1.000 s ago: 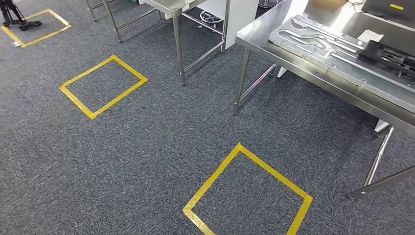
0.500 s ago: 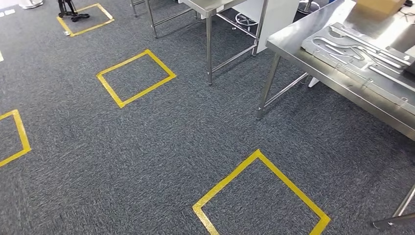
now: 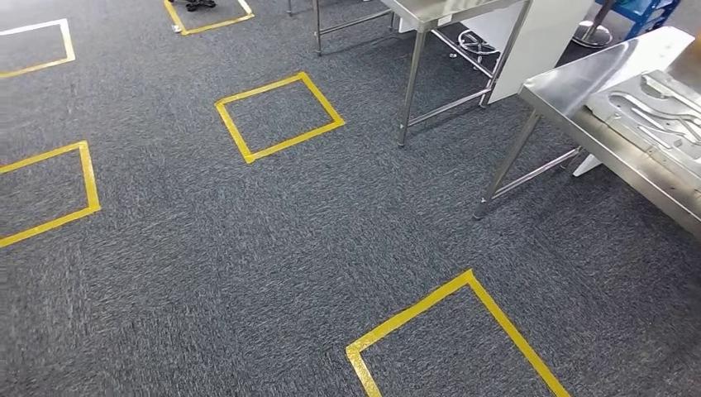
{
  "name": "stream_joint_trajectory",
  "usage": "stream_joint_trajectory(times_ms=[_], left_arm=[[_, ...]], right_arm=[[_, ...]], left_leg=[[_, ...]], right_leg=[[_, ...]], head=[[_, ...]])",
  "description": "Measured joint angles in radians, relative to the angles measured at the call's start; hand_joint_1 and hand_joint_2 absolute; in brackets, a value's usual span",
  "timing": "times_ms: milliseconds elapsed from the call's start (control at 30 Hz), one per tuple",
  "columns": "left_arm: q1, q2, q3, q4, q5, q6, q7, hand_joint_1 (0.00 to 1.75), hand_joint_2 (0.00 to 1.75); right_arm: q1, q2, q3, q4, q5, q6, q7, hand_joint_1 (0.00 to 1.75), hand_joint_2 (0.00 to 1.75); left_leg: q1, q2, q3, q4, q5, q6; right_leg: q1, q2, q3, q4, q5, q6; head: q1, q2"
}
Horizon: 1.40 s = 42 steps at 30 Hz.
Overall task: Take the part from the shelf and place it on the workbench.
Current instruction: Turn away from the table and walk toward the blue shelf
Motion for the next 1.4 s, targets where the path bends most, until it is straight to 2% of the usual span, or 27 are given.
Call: stream_joint_trajectory(times_ms=[33, 67, 133, 200, 267, 300, 367, 433, 500, 533, 567, 667, 733, 767, 800, 867, 933, 967, 1000, 1033, 1067, 1100, 1167, 1233, 1300, 1333, 1400], left_arm=[[0.0, 0.002, 0.002, 0.0, 0.005, 0.003, 0.017, 0.0, 0.0], [0.0, 0.003, 0.004, 0.0, 0.009, 0.005, 0.032, 0.0, 0.0], [-0.002, 0.005, 0.01, 0.0, 0.012, 0.009, 0.051, 0.0, 0.0], [-0.006, 0.006, 0.016, 0.0, 0.014, 0.013, 0.065, 0.0, 0.0], [-0.006, 0.007, 0.02, 0.0, 0.014, 0.016, 0.069, 0.0, 0.0], [-0.004, 0.008, 0.021, 0.0, 0.014, 0.017, 0.063, 0.0, 0.0], [-0.004, 0.01, 0.022, 0.0, 0.01, 0.014, 0.04, 0.0, 0.0], [-0.005, 0.009, 0.022, 0.0, 0.007, 0.01, 0.018, 0.0, 0.0], [-0.003, 0.008, 0.022, 0.0, 0.005, 0.004, -0.002, 0.0, 0.0], [-0.001, 0.008, 0.022, 0.0, 0.003, 0.0, -0.012, 0.0, 0.0], [0.001, 0.008, 0.022, 0.0, 0.001, -0.002, -0.021, 0.0, 0.0], [-0.001, 0.006, 0.022, 0.0, -0.001, -0.005, -0.029, 0.0, 0.0], [0.0, 0.005, 0.022, 0.0, -0.001, -0.006, -0.026, 0.0, 0.0], [0.002, 0.005, 0.022, 0.0, 0.0, -0.007, -0.025, 0.0, 0.0], [0.004, 0.005, 0.022, 0.0, 0.0, -0.008, -0.024, 0.0, 0.0], [0.005, 0.004, 0.022, 0.0, 0.001, -0.009, -0.023, 0.0, 0.0], [0.002, 0.003, 0.022, 0.0, 0.002, -0.01, -0.023, 0.0, 0.0], [0.001, 0.003, 0.022, 0.0, 0.003, -0.011, -0.022, 0.0, 0.0], [0.001, 0.003, 0.022, 0.0, 0.004, -0.011, -0.022, 0.0, 0.0], [0.001, 0.004, 0.022, 0.0, 0.005, -0.011, -0.022, 0.0, 0.0], [0.001, 0.004, 0.022, 0.0, 0.006, -0.011, -0.022, 0.0, 0.0], [0.001, 0.004, 0.022, 0.0, 0.006, -0.011, -0.021, 0.0, 0.0], [0.0, 0.003, 0.022, 0.0, 0.006, -0.011, -0.021, 0.0, 0.0], [-0.002, 0.002, 0.022, 0.0, 0.005, -0.011, -0.021, 0.0, 0.0], [-0.001, 0.002, 0.022, 0.0, 0.005, -0.012, -0.022, 0.0, 0.0], [0.001, 0.003, 0.022, 0.0, 0.004, -0.012, -0.022, 0.0, 0.0], [0.0, 0.003, 0.022, 0.0, 0.003, -0.013, -0.022, 0.0, 0.0]], right_arm=[[0.001, 0.0, 0.001, 0.0, 0.006, 0.002, -0.001, 0.0, 0.0], [0.001, -0.001, 0.003, 0.0, 0.012, 0.004, -0.003, 0.0, 0.0], [0.002, -0.003, 0.005, 0.0, 0.023, 0.004, -0.008, 0.0, 0.0], [0.002, -0.006, 0.006, 0.0, 0.03, 0.004, -0.014, 0.0, 0.0], [0.0, -0.006, 0.007, 0.0, 0.034, 0.001, -0.017, 0.0, 0.0], [-0.002, -0.006, 0.008, 0.0, 0.035, -0.001, -0.016, 0.0, 0.0], [-0.001, -0.006, 0.009, 0.0, 0.033, -0.005, -0.015, 0.0, 0.0], [0.003, -0.005, 0.009, 0.0, 0.03, -0.006, -0.015, 0.0, 0.0], [0.005, -0.005, 0.009, 0.0, 0.028, -0.005, -0.015, 0.0, 0.0], [0.004, -0.005, 0.009, 0.0, 0.026, -0.005, -0.015, 0.0, 0.0], [0.004, -0.005, 0.008, 0.0, 0.025, -0.005, -0.015, 0.0, 0.0], [0.002, -0.002, 0.007, 0.0, 0.023, -0.005, -0.015, 0.0, 0.0], [0.0, -0.002, 0.007, 0.0, 0.024, -0.005, -0.016, 0.0, 0.0], [-0.003, -0.002, 0.007, 0.0, 0.025, -0.005, -0.016, 0.0, 0.0], [-0.007, -0.002, 0.007, 0.0, 0.026, -0.005, -0.016, 0.0, 0.0], [-0.009, -0.002, 0.007, 0.0, 0.027, -0.004, -0.016, 0.0, 0.0], [-0.007, -0.001, 0.007, 0.0, 0.028, -0.004, -0.016, 0.0, 0.0], [-0.005, -0.001, 0.007, 0.0, 0.028, -0.003, -0.016, 0.0, 0.0], [-0.004, -0.001, 0.007, 0.0, 0.029, -0.003, -0.016, 0.0, 0.0], [-0.003, -0.001, 0.007, 0.0, 0.03, -0.003, -0.015, 0.0, 0.0], [-0.003, -0.001, 0.007, 0.0, 0.032, -0.003, -0.015, 0.0, 0.0], [-0.003, -0.001, 0.007, 0.0, 0.033, -0.004, -0.015, 0.0, 0.0], [-0.001, -0.002, 0.007, 0.0, 0.035, -0.004, -0.015, 0.0, 0.0], [-0.001, -0.003, 0.006, 0.0, 0.037, -0.005, -0.016, 0.0, 0.0], [-0.004, -0.002, 0.006, 0.0, 0.039, -0.005, -0.016, 0.0, 0.0], [-0.005, -0.002, 0.006, 0.0, 0.04, -0.006, -0.015, 0.0, 0.0], [-0.004, -0.001, 0.006, 0.0, 0.042, -0.006, -0.014, 0.0, 0.0]], left_leg=[[-0.001, -0.013, 0.001, 0.001, 0.0, 0.0], [-0.001, -0.026, 0.002, 0.002, 0.0, 0.0], [-0.001, -0.05, 0.001, 0.007, -0.001, -0.005], [0.0, -0.072, -0.007, 0.01, 0.001, -0.016], [0.003, -0.095, -0.014, 0.007, 0.007, -0.032], [0.003, -0.091, -0.017, 0.013, 0.005, -0.036], [-0.002, -0.05, -0.041, 0.068, -0.03, -0.042], [0.0, -0.001, -0.096, 0.192, -0.098, -0.047], [0.004, 0.015, -0.138, 0.288, -0.135, -0.053], [0.005, 0.018, -0.134, 0.287, -0.127, -0.055], [0.006, 0.024, -0.111, 0.247, -0.102, -0.056], [0.001, 0.066, -0.004, 0.052, -0.028, -0.049], [-0.005, 0.076, 0.013, 0.011, -0.023, -0.039], [-0.006, 0.066, 0.011, 0.01, -0.02, -0.032], [-0.005, 0.058, 0.011, 0.007, -0.017, -0.026], [-0.002, 0.043, 0.013, -0.002, -0.01, -0.011], [-0.002, 0.027, 0.012, -0.005, -0.005, -0.002], [-0.004, 0.017, 0.01, -0.004, -0.004, 0.0], [-0.005, 0.005, 0.01, -0.004, -0.003, 0.0], [-0.006, -0.007, 0.01, -0.003, -0.003, 0.0], [-0.007, -0.02, 0.011, -0.002, -0.004, 0.0], [-0.007, -0.032, 0.013, -0.001, -0.004, -0.001], [-0.006, -0.055, 0.011, 0.003, -0.005, -0.006], [-0.003, -0.075, 0.002, 0.006, -0.003, -0.019], [0.001, -0.095, -0.005, 0.006, 0.0, -0.034], [0.0, -0.088, -0.008, 0.013, -0.005, -0.039], [-0.002, -0.041, -0.04, 0.08, -0.046, -0.046]], right_leg=[[0.0, 0.002, 0.001, -0.01, 0.022, -0.002], [0.0, 0.007, 0.019, -0.057, 0.06, -0.005], [-0.001, 0.049, 0.075, -0.194, 0.132, -0.015], [0.0, 0.085, 0.103, -0.267, 0.156, -0.022], [0.002, 0.074, 0.105, -0.277, 0.156, -0.028], [0.001, 0.062, 0.109, -0.283, 0.159, -0.034], [-0.002, 0.033, 0.117, -0.295, 0.165, -0.047], [0.001, 0.005, 0.118, -0.298, 0.164, -0.054], [0.004, -0.022, 0.117, -0.296, 0.162, -0.056], [0.005, -0.034, 0.117, -0.295, 0.161, -0.055], [0.004, -0.046, 0.118, -0.293, 0.159, -0.053], [0.008, -0.075, 0.122, -0.284, 0.149, -0.04], [0.012, -0.091, 0.123, -0.28, 0.145, -0.03], [0.012, -0.098, 0.125, -0.281, 0.144, -0.026], [0.01, -0.097, 0.127, -0.279, 0.141, -0.021], [0.005, -0.059, 0.113, -0.24, 0.109, -0.011], [0.002, -0.012, 0.059, -0.125, 0.042, -0.007], [0.002, -0.003, 0.025, -0.057, 0.013, -0.007], [0.002, 0.0, 0.0, -0.011, 0.004, -0.007], [0.002, 0.001, -0.009, 0.001, 0.015, -0.008], [0.002, 0.004, 0.001, -0.027, 0.045, -0.01], [0.002, 0.012, 0.026, -0.088, 0.088, -0.013], [0.001, 0.06, 0.079, -0.215, 0.146, -0.023], [0.003, 0.091, 0.097, -0.266, 0.157, -0.029], [0.003, 0.072, 0.1, -0.274, 0.16, -0.037], [0.002, 0.06, 0.104, -0.281, 0.162, -0.044], [-0.001, 0.03, 0.111, -0.293, 0.167, -0.056]], head=[[0.0, 0.0], [0.0, 0.0], [0.0, 0.0], [0.0, 0.0], [0.0, 0.0], [0.0, 0.0], [-0.006, 0.0], [-0.011, 0.0], [-0.012, 0.0], [-0.012, 0.0], [-0.012, 0.0], [-0.012, 0.0], [-0.009, 0.0], [-0.008, 0.0], [-0.007, 0.0], [-0.004, 0.0], [0.001, 0.0], [0.002, 0.0], [0.002, 0.0], [0.002, 0.0], [0.002, 0.0], [0.002, 0.0], [0.002, 0.0], [0.001, 0.0], [0.001, 0.0], [0.001, 0.0], [-0.005, 0.0]])
